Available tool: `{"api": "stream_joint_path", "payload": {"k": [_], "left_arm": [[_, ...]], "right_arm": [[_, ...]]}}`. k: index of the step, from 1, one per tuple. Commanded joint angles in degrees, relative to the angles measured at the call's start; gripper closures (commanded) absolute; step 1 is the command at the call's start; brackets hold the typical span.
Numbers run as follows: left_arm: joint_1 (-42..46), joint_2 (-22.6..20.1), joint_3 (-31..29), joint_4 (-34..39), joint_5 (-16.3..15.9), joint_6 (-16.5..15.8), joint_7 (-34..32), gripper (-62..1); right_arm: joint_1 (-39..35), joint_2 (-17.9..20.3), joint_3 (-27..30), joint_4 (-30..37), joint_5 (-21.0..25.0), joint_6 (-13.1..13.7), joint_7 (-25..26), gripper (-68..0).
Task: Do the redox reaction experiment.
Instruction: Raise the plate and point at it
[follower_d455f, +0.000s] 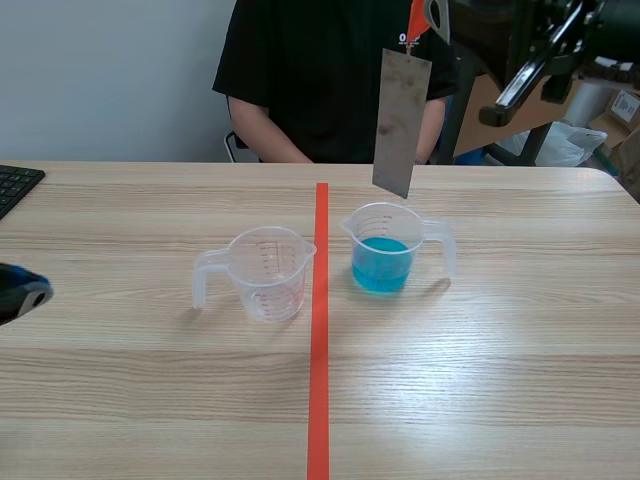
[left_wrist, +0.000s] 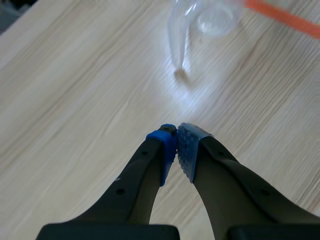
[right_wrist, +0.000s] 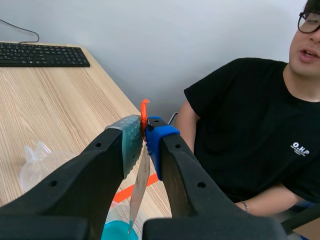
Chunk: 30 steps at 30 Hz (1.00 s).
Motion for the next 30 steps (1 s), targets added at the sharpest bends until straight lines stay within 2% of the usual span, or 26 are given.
{"api": "stream_joint_path", "payload": {"k": [1, 7, 13, 20, 23, 30], "left_arm": [[-4.04, 0.72, 3.17, 1.16, -0.63, 0.00, -0.15, -4.9], [-20.90, 5.99, 16.90, 0.42, -0.31, 4.94, 6.23, -4.9], [-33.16, 13.51, 27.30, -1.33, 1.18, 7.67, 10.47, -4.9], [-42.97, 23.21, 34.16, -7.72, 7.10, 10.05, 11.56, -4.9], [-46.01, 27.04, 35.91, -11.98, 9.27, 10.08, 11.37, -4.9], [-52.65, 34.07, 39.58, -20.46, 10.91, 10.08, 11.21, -4.9]], "right_arm": [[0.98, 0.42, 0.63, 0.37, 0.87, 0.33, 0.81, -1.7], [0.98, 0.42, 0.63, 0.37, 0.87, 0.33, 0.52, -1.7], [0.98, 0.35, 0.63, 0.37, 1.25, 0.33, 0.44, -1.7], [0.98, 0.24, 0.63, 0.37, 1.25, 0.33, 0.42, -1.7], [0.98, 0.24, 0.63, 0.37, 1.25, 0.33, 0.39, -1.7], [0.98, 0.26, 0.63, 0.37, 1.25, 0.33, -0.02, -1.7]]}}
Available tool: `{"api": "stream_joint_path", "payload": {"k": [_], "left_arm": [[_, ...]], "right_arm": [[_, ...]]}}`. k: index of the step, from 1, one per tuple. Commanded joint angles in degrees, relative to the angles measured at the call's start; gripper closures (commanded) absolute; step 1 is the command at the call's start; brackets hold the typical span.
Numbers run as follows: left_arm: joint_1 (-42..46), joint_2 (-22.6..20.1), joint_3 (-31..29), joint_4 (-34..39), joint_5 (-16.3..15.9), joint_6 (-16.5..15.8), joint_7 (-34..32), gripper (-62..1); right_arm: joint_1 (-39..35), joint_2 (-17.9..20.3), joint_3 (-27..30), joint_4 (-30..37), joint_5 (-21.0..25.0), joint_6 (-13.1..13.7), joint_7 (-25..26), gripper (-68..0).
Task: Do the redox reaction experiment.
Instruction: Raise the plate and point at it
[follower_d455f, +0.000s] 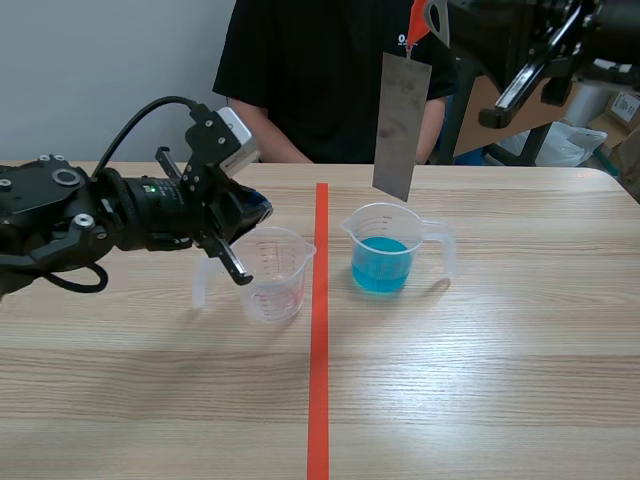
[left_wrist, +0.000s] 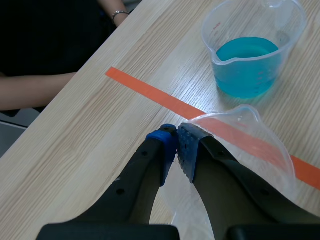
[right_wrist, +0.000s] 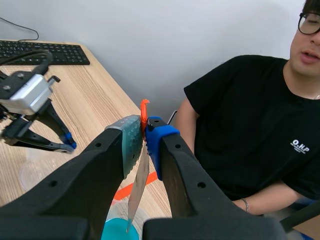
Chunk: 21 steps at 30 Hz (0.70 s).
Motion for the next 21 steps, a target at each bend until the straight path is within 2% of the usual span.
{"api": "stream_joint_path", "payload": {"k": [1, 8, 21], "left_arm": [[-2.45, 1.31, 0.74, 0.13, -0.26, 0.07, -0.81, -4.9], [-6.88, 6.95, 2.75, -5.29, -0.13, 0.07, -0.76, -4.9], [-11.63, 13.97, 5.73, -13.88, 0.15, 0.02, -1.27, -4.9]], "right_arm": [[0.98, 0.28, 0.63, 0.37, 0.94, 0.33, 0.85, -1.7], [0.98, 0.28, 0.63, 0.37, 0.94, 0.33, 0.68, -1.7], [0.98, 0.28, 0.63, 0.37, 0.94, 0.33, 0.68, -1.7]]}}
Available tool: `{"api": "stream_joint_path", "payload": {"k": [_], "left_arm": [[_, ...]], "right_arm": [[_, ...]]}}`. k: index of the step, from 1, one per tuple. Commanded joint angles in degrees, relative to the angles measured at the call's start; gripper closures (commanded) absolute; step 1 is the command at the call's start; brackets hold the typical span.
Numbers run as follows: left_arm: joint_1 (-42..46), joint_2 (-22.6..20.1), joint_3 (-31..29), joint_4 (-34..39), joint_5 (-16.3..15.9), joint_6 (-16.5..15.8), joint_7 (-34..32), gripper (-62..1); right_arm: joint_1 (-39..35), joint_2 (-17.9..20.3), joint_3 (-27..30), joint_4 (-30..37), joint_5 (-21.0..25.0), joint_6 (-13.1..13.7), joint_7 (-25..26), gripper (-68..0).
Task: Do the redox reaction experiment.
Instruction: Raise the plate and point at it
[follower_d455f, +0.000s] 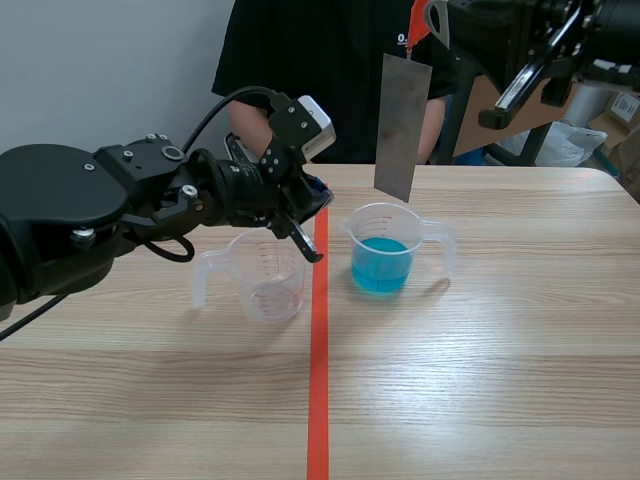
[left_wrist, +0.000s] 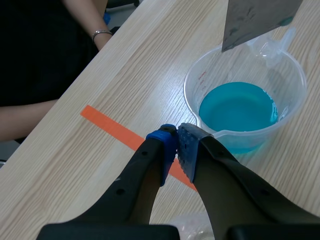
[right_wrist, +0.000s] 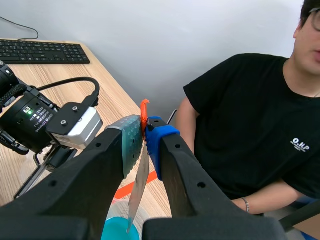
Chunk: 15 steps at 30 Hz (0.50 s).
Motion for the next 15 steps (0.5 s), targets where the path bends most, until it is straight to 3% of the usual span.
{"api": "stream_joint_path", "payload": {"k": [1, 15], "left_arm": [[-1.51, 0.76, -0.46, 0.85, -0.04, 0.02, -1.18, -4.9], [-2.25, 3.08, -0.44, 0.50, -0.07, -2.56, -3.15, -4.9]], "right_arm": [[0.98, 0.28, 0.63, 0.37, 0.87, 0.33, 0.81, -1.7], [0.98, 0.28, 0.63, 0.37, 0.90, 0.33, 0.83, -1.7]]}}
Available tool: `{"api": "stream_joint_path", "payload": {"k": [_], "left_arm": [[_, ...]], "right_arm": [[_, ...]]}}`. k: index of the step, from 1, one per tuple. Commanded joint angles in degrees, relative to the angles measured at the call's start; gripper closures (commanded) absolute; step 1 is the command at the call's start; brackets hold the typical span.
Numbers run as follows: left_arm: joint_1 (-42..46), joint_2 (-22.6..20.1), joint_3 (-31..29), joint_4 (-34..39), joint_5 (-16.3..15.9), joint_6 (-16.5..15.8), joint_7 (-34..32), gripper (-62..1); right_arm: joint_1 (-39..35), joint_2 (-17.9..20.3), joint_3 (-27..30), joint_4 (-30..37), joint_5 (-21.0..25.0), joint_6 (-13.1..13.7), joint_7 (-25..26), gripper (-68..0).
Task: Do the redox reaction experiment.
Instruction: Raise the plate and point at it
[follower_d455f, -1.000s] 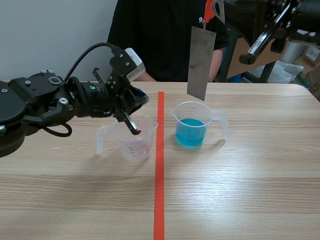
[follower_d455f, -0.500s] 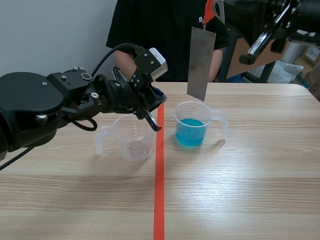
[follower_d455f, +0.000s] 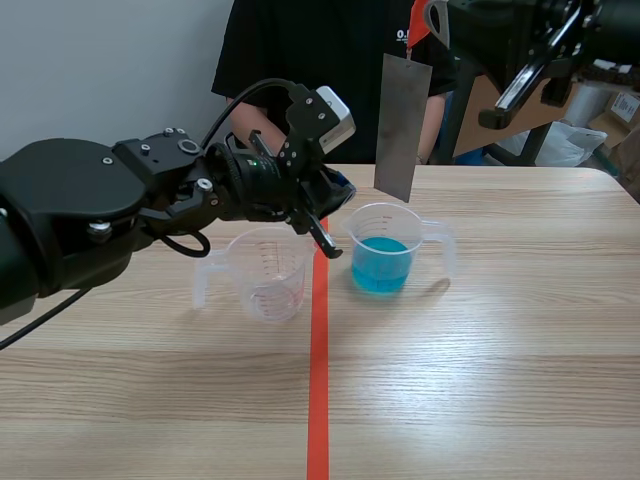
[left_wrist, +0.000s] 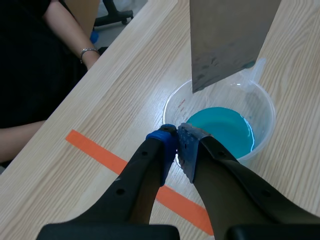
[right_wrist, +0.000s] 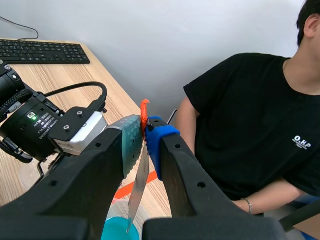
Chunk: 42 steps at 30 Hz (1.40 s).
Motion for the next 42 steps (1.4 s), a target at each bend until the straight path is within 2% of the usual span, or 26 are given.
{"api": "stream_joint_path", "payload": {"k": [1, 37, 42], "left_arm": [[-1.57, 0.66, -0.42, 1.03, -0.22, -0.04, -1.07, -4.9], [-1.57, 0.94, -0.42, 1.03, -0.63, -0.07, -1.49, -4.9], [-1.55, 0.90, -0.42, 1.03, -0.66, -1.14, -1.73, -4.9]], "right_arm": [[0.98, 0.28, 0.63, 0.37, 0.90, 0.33, 0.85, -1.7], [0.98, 0.28, 0.63, 0.37, 0.87, 0.33, 0.83, -1.7], [0.98, 0.28, 0.63, 0.37, 0.90, 0.33, 0.85, -1.7]]}}
